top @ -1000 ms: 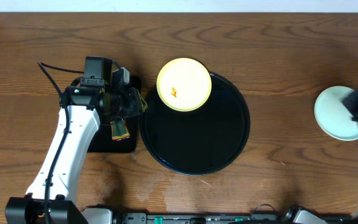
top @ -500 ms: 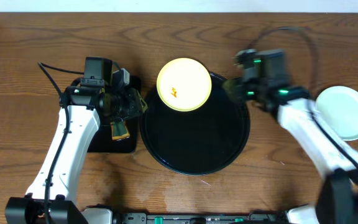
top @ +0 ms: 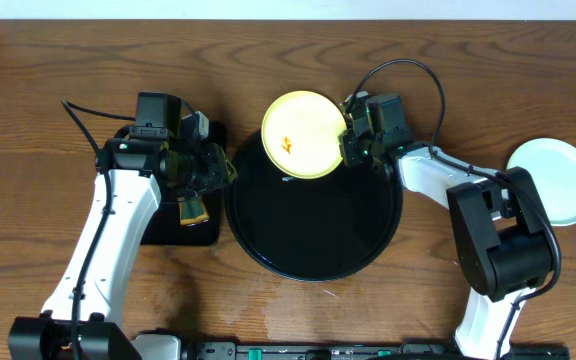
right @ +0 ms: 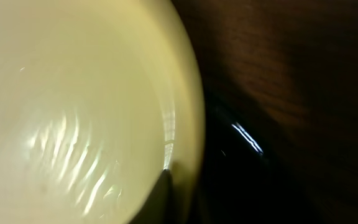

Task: Clean dirty plates on tray and stack at the side
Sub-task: 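Drag the yellow plate to the center of the round tray with right gripper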

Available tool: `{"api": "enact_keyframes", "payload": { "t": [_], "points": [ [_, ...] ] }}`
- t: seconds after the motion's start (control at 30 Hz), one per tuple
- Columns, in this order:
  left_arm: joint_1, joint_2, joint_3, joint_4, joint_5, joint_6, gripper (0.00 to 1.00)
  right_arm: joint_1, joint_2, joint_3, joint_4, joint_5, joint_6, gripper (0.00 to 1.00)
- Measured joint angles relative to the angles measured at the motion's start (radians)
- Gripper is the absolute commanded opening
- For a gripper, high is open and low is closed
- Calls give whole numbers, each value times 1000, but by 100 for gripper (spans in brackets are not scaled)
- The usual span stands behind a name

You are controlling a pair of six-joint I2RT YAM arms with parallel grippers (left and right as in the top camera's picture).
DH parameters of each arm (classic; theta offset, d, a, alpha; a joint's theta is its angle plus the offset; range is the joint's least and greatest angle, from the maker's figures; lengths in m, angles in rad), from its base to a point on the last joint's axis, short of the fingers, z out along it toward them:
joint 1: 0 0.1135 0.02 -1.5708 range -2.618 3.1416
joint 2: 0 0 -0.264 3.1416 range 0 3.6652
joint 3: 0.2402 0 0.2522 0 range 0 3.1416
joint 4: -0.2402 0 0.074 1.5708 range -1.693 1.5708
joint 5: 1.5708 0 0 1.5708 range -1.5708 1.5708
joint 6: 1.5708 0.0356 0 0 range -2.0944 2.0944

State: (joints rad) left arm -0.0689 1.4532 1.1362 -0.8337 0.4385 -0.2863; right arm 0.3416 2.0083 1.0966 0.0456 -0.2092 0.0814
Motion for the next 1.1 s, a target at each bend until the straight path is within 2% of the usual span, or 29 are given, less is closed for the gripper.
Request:
{"api": "enact_keyframes", "payload": {
  "t": [0.1,0.27,0.5,0.53,0.57,0.6,0.7,0.87,1.1],
  "points": [
    [0,0,0,0,0,0,46,-1,-14,2,-55,-1,16,1],
    [0,0,0,0,0,0,46,-1,-106,-1,-290,21,78,1],
    [0,0,0,0,0,0,46,-1,-287,-3,-640,28,288,1],
    [0,0,0,0,0,0,46,-1,-299,-3,-680,25,324,9],
    [0,0,0,0,0,0,46,-1,-304,-3,-695,24,340,28],
    [0,0,0,0,0,0,46,0,-309,-3,-711,22,372,35],
    [0,0,0,0,0,2,46,0,-310,-3,-730,18,393,32],
    [0,0,0,0,0,3,47,0,-310,-3,-700,19,308,32],
    [0,0,0,0,0,6,50,0,-309,-3,-631,50,-49,31]
  ]
}}
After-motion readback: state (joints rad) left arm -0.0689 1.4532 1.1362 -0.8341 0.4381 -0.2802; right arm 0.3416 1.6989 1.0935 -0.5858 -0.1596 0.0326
